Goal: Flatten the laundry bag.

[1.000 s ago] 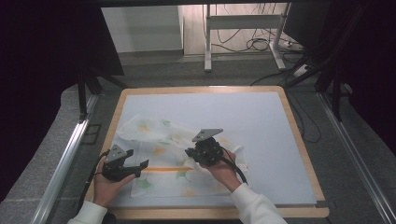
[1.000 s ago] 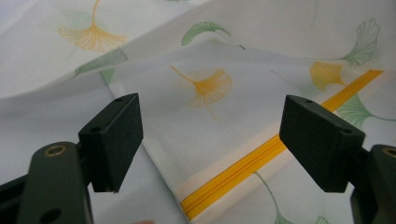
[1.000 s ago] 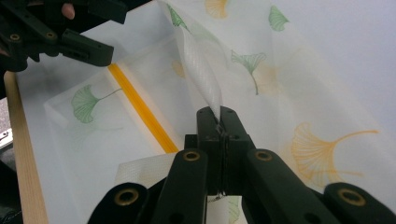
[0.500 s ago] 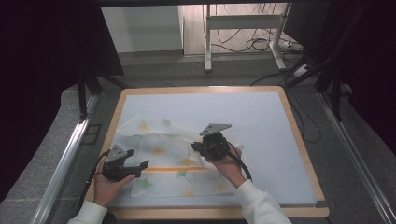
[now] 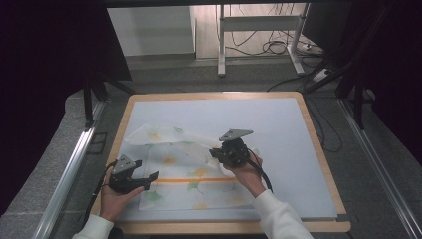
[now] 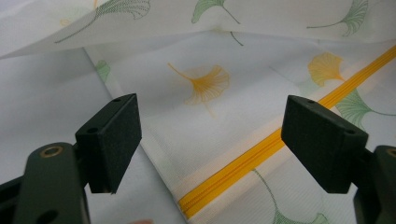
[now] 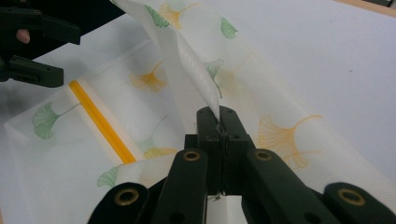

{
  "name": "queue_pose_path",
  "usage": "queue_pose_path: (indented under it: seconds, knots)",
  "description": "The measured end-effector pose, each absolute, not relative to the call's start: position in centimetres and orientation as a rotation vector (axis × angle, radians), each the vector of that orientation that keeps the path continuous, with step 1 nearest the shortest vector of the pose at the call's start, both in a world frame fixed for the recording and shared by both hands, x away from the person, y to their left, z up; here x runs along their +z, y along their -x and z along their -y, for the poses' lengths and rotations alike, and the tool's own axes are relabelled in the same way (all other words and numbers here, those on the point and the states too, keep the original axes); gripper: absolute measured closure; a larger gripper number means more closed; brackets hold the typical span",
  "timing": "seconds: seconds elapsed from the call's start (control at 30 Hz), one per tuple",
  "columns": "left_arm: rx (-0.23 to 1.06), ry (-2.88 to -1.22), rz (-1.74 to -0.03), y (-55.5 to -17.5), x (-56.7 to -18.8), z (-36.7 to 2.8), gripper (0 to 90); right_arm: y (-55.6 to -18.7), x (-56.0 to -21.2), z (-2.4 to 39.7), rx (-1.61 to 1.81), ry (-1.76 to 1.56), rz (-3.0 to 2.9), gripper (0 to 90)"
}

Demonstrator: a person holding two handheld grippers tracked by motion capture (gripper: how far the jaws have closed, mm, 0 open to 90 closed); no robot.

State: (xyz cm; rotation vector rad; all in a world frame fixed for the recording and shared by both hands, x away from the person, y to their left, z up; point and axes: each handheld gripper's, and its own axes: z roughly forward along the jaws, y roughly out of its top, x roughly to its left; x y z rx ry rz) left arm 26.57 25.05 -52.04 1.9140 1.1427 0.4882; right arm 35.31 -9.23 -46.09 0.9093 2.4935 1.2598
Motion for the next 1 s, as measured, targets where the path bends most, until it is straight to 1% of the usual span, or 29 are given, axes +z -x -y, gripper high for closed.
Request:
queue_pose_path:
  seconds: [0.33,1.0]
  knots:
    - [0.487,-1.922,-1.141,-26.6,-52.1,-25.0,20.0,-35.7,-46.4,9.2,1.248,-0.902,-2.492,88.3]
    - [0.469,-1.933,-1.135,-26.7,-52.2,-24.9,19.9,-38.0,-46.6,11.2,1.252,-0.998,-2.444,88.3]
